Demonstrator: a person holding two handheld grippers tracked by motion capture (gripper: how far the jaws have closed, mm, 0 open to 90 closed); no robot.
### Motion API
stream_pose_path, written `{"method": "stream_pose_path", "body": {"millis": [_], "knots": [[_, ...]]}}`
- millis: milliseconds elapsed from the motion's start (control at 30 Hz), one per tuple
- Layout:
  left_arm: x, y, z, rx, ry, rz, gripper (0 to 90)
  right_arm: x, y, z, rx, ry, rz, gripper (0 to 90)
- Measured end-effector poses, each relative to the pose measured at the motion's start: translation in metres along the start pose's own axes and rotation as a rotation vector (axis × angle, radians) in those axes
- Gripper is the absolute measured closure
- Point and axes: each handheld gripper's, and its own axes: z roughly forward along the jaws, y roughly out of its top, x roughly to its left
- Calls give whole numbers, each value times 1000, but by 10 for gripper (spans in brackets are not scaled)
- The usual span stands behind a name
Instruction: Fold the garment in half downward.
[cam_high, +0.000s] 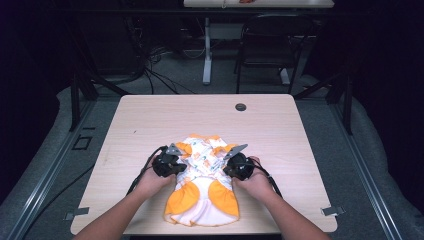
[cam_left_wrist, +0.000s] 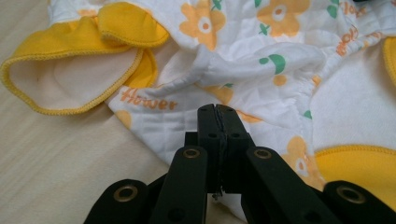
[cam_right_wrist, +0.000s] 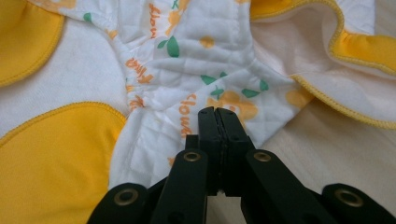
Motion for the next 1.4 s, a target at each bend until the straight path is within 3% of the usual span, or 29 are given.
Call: {"method": "stream_pose_path", "body": {"millis": [200, 267, 433, 567, 600, 733, 933, 1067, 1400], "knots": [[-10, 1, -1, 20, -37, 20, 893, 4, -6, -8, 35, 22, -21, 882], [-8, 5, -4, 22, -35, 16, 888, 6, -6, -11, 21, 16, -30, 866], [3, 29, -21, -32, -22, 4, 866, -6, 16, -31, -10, 6, -18, 862], [18, 57, -30, -65, -14, -6, 839, -21, 34, -35, -13, -19, -10, 854], [18, 57, -30, -65, -14, -6, 834, -21, 34, -35, -13, -19, -10, 854], [28, 72, -27, -52, 14, 6, 801, -36, 50, -33, 2, -34, 4, 838], [40, 79, -15, -25, 28, 18, 741, -49, 65, -24, 36, -58, -4, 809], [52, 84, -7, -1, 58, -1, 738, -61, 74, -14, 54, -66, -3, 787], [68, 83, 13, 20, 80, -42, 715, -71, 85, 7, 89, -58, 9, 750]]}}
